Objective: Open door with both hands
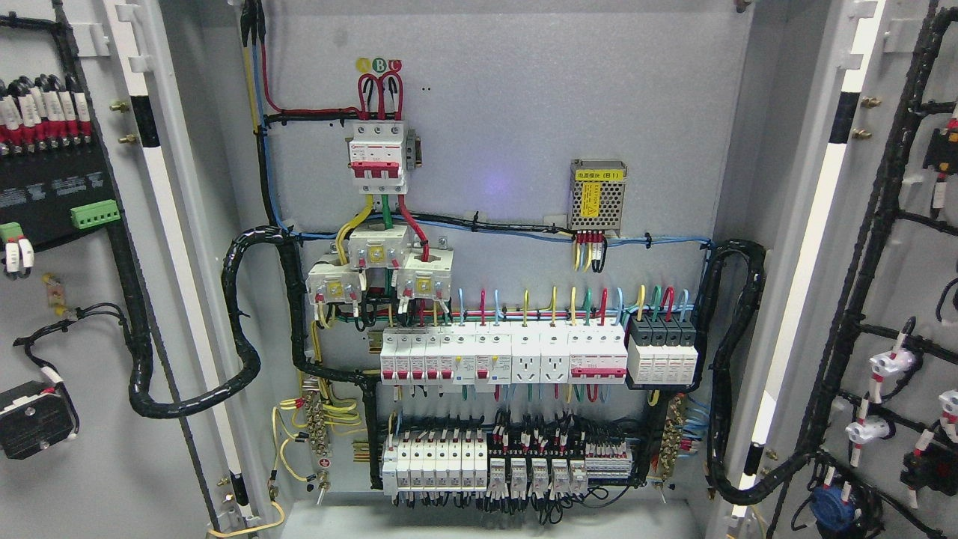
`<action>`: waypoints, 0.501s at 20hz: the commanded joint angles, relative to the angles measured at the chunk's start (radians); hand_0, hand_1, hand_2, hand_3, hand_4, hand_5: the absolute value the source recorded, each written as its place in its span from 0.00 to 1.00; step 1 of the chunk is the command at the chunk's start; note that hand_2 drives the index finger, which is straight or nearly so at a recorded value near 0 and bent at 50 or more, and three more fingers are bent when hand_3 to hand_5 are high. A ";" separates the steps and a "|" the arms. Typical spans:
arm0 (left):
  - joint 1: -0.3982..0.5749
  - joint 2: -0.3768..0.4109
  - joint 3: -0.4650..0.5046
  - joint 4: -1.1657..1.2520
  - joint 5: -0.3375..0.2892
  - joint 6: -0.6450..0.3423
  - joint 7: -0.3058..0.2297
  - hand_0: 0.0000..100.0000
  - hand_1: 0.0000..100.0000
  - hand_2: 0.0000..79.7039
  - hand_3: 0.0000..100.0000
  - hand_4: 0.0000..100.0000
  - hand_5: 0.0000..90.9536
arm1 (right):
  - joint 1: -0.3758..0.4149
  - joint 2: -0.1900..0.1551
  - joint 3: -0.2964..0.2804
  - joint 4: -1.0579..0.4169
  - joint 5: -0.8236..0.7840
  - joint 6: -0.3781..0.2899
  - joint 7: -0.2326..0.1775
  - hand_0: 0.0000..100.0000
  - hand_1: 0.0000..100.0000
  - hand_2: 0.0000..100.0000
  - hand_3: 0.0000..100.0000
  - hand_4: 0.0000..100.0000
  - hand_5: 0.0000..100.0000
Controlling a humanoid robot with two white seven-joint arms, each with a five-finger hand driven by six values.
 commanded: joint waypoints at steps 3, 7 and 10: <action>0.082 0.004 -0.028 -0.119 -0.003 -0.009 -0.003 0.00 0.00 0.00 0.00 0.00 0.00 | 0.001 -0.023 0.010 -0.038 -0.005 -0.012 0.001 0.00 0.00 0.00 0.00 0.00 0.00; 0.099 -0.005 -0.049 -0.145 -0.009 -0.013 -0.004 0.00 0.00 0.00 0.00 0.00 0.00 | -0.003 -0.057 0.036 -0.040 -0.003 -0.012 0.002 0.00 0.00 0.00 0.00 0.00 0.00; 0.115 -0.006 -0.049 -0.156 -0.011 -0.030 -0.006 0.00 0.00 0.00 0.00 0.00 0.00 | -0.001 -0.087 0.060 -0.040 -0.003 -0.012 0.002 0.00 0.00 0.00 0.00 0.00 0.00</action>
